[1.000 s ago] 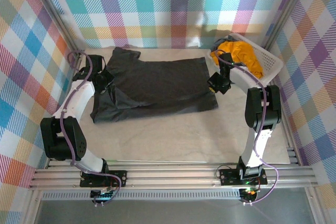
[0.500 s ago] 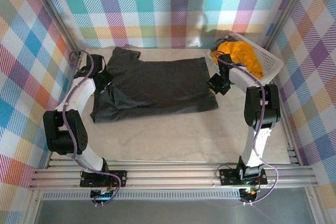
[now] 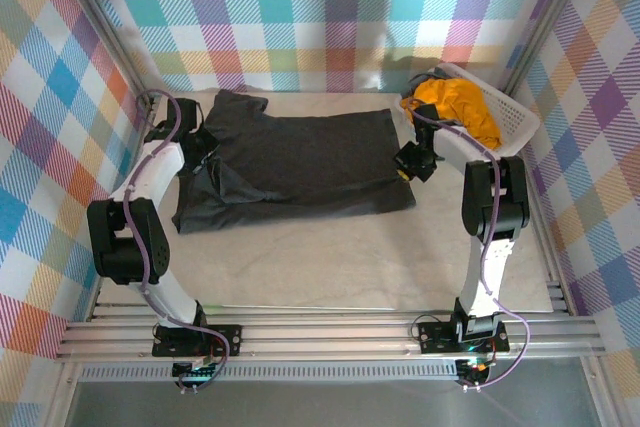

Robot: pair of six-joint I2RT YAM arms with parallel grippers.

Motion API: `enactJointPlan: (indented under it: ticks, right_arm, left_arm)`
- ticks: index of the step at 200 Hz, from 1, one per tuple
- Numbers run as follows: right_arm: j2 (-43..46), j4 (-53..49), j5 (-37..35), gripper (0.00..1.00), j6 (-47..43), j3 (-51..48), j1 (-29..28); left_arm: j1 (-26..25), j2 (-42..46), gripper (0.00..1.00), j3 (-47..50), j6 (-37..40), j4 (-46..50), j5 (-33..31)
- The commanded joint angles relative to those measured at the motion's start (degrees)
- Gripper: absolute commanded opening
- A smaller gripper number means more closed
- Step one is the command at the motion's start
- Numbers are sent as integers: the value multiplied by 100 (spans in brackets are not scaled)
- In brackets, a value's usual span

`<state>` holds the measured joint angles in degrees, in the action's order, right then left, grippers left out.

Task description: Fold and stack the t-shirts

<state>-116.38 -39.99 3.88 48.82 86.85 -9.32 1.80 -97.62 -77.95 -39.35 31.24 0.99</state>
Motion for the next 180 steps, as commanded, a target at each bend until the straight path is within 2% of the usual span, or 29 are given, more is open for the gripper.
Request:
enactJointPlan:
  ticks: [1, 19, 69, 88, 96, 101, 105, 109, 123, 142, 157, 180]
  right_arm:
    - [-131, -43, 8, 6, -55, 220, 45]
    - [-63, 35, 60, 14, -121, 175, 40]
    - [225, 77, 43, 24, -223, -32, 37]
    - [405, 129, 36, 32, -249, -203, 36]
    - [515, 146, 34, 35, -271, -289, 40]
    - [592, 157, 30, 37, -288, -347, 36]
    - [658, 164, 10, 38, -308, -399, 36]
    - [731, 175, 6, 39, -326, -460, 28]
    - [1049, 204, -2, 41, -418, -716, 12]
    - [1417, 281, 5, 42, -521, -1115, -63]
    - [1584, 426, 159, 42, -602, -1452, -186]
    - [1452, 688, 498, 29, -812, -1664, -298]
  left_arm:
    - [83, -202, 0, -247, 102, -66, 176]
    - [83, -349, 0, -346, 158, -40, 254]
    - [73, -735, 0, -471, 306, -171, 616]
    - [75, -845, 0, -583, 349, 34, 446]
    - [82, -854, 9, -634, 361, 146, 255]
    - [91, -848, 18, -657, 363, 228, 112]
    - [106, -826, 32, -679, 366, 266, 23]
    - [124, -795, 41, -686, 382, 289, -43]
    - [162, -633, 60, -781, 395, 497, -219]
    - [162, -156, 63, -706, 327, 988, -405]
    - [208, 410, 62, -96, 44, 1214, -514]
    - [638, 1093, 54, 1100, -371, 1291, -59]
